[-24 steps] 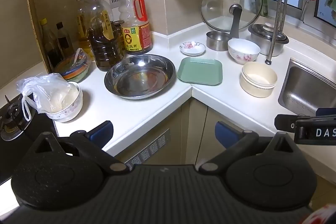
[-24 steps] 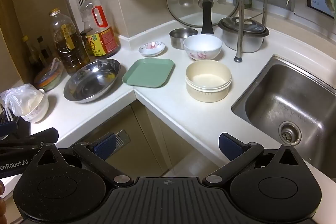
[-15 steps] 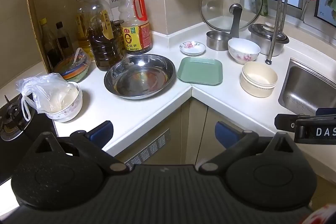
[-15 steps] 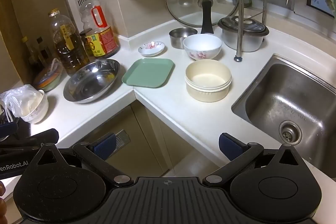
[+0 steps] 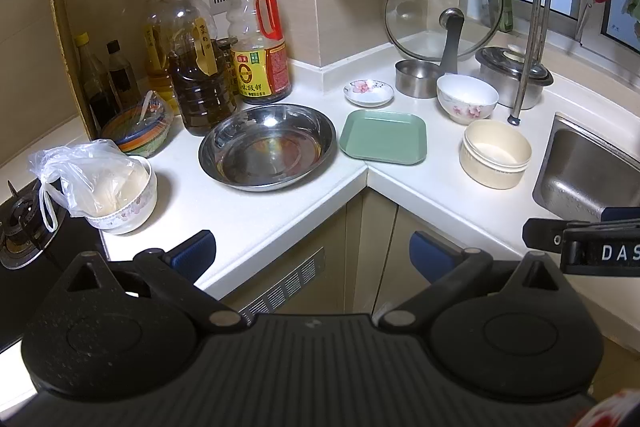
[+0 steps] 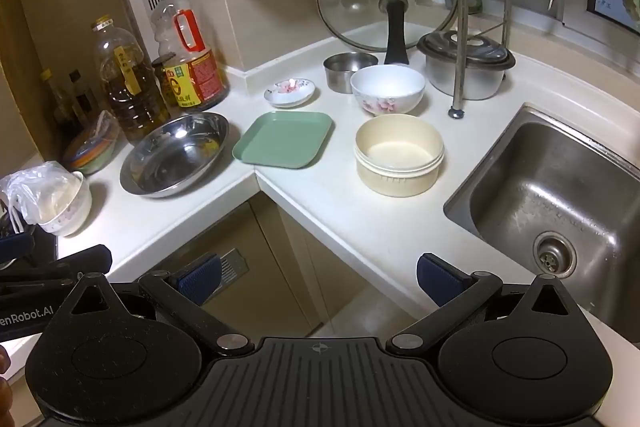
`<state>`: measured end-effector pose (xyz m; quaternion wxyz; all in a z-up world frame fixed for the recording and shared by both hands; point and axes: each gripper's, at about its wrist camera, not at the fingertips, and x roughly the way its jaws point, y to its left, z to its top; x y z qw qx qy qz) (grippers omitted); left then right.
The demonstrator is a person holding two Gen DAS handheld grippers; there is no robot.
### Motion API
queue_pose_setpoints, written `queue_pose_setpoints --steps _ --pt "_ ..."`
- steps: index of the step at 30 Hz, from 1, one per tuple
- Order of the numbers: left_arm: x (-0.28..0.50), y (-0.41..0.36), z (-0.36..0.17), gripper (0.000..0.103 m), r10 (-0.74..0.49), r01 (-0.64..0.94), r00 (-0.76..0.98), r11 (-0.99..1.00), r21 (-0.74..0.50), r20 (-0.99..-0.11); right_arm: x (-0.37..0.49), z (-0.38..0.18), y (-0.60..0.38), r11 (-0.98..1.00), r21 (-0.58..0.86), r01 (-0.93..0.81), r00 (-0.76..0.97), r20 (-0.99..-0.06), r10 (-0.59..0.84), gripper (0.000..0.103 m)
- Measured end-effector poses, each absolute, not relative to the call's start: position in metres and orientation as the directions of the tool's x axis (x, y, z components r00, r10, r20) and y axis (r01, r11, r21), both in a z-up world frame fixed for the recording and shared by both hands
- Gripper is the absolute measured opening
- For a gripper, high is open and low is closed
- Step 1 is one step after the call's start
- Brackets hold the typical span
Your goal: Organize plates and bowls
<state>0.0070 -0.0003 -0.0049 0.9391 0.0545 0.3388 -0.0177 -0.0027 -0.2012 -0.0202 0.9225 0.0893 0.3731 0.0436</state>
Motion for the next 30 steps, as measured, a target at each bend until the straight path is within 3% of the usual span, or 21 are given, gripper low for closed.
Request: queue_pose_setpoints --steps 30 --pt "0.0114 -0.0022 -0.0037 0.103 0.001 0.070 0.768 0.994 0.085 -0.641 0.0049 -0.0208 -0.2018 0.980 0.198 -0.013 0.716 -0.683 0.147 0.103"
